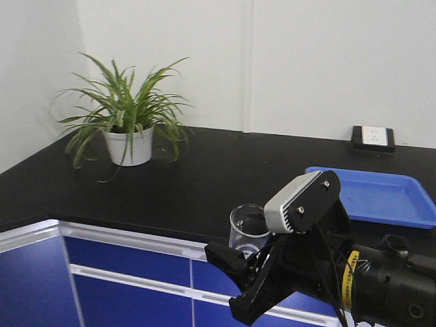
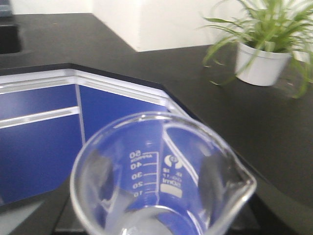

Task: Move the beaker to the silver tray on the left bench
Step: 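Hold the beaker in the right gripper while the base turns to the other bench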

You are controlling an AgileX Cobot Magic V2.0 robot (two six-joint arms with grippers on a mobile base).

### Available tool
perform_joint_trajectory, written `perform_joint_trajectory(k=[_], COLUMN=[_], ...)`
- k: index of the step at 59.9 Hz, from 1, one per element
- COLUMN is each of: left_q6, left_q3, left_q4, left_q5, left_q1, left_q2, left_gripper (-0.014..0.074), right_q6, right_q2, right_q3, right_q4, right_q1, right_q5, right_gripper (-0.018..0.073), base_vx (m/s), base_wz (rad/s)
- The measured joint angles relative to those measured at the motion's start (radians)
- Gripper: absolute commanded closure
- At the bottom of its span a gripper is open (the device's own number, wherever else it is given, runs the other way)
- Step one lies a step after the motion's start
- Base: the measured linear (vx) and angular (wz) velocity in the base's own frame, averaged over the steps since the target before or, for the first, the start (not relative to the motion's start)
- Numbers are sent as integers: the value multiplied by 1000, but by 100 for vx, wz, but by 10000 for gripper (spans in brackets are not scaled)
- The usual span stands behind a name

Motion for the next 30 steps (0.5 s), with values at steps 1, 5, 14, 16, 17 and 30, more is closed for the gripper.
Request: perform_joint_trajectory(k=[1, 5, 14, 16, 17, 30], left_q6=[0, 0, 0, 0, 0, 0], left_q3=[0, 0, 0, 0, 0, 0], left_q4=[0, 0, 0, 0, 0, 0], left_q5=[0, 0, 0, 0, 0, 0], left_q1=[0, 0, 0, 0, 0, 0], left_q2=[0, 0, 0, 0, 0, 0], left_gripper=[595, 595, 595, 595, 595, 595], right_q6=[0, 0, 0, 0, 0, 0], right_q2=[0, 0, 0, 0, 0, 0], right_q3=[0, 0, 0, 0, 0, 0], right_q4=[0, 0, 0, 0, 0, 0], right_q1=[0, 0, 0, 0, 0, 0], right_q5=[0, 0, 0, 0, 0, 0], right_gripper=[570, 570, 570, 570, 570, 570], base_vx=[-13, -12, -11, -10, -10, -9], base_wz=[52, 56, 62, 67, 68, 71])
